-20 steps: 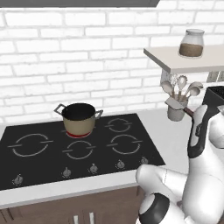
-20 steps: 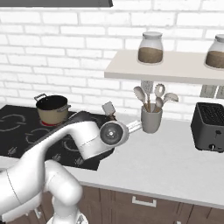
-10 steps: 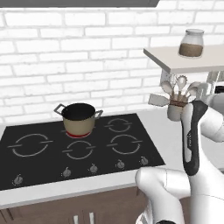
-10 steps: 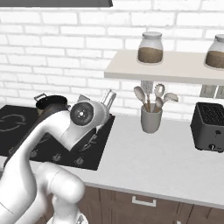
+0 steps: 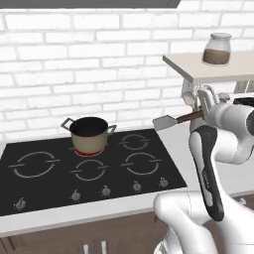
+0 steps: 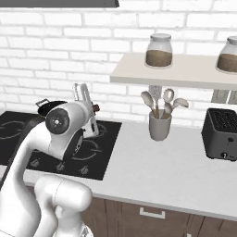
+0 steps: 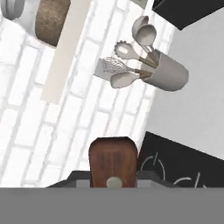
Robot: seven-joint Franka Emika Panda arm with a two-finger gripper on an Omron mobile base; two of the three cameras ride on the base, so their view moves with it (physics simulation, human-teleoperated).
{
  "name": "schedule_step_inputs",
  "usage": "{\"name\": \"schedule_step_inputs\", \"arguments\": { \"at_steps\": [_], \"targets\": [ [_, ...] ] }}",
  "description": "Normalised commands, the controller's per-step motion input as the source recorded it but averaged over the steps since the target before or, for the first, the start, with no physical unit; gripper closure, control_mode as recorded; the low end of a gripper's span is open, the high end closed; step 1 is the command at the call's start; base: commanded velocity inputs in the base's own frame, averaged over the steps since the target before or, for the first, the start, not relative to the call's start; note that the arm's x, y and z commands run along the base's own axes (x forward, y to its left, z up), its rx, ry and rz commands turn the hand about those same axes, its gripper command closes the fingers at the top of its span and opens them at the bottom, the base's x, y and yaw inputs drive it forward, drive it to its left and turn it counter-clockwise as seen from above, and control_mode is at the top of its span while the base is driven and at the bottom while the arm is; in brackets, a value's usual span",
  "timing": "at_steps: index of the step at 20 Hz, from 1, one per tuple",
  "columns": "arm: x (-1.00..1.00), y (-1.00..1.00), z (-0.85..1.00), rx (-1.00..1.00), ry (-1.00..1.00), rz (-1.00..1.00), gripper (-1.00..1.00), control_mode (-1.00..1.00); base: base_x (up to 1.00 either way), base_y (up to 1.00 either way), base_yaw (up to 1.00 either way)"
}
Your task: Put the sweet potato and potato in the pot. Retrieve the spatula and lightly stir the vegetables in the pot.
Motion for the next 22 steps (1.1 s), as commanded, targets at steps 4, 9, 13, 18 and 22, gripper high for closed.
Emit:
{"name": "schedule_step_inputs", "arguments": {
  "at_steps": [4,9,13,18,22],
  "targets": [
    [0.0,0.29,0.61,-0.84,-0.05,0.48,1.0,-1.0,0.0,0.0,0.0],
    [0.0,0.36,0.75,-0.79,0.03,0.43,1.0,-1.0,0.0,0.0,0.0],
    [0.12,0.49,0.31,-0.73,0.01,0.33,1.0,-1.0,0.0,0.0,0.0],
    [0.26,0.47,-0.13,-0.61,0.0,0.13,1.0,-1.0,0.0,0.0,0.0],
    [0.12,0.19,-0.23,-0.47,-0.02,0.02,1.0,-1.0,0.0,0.0,0.0]
  ]
}}
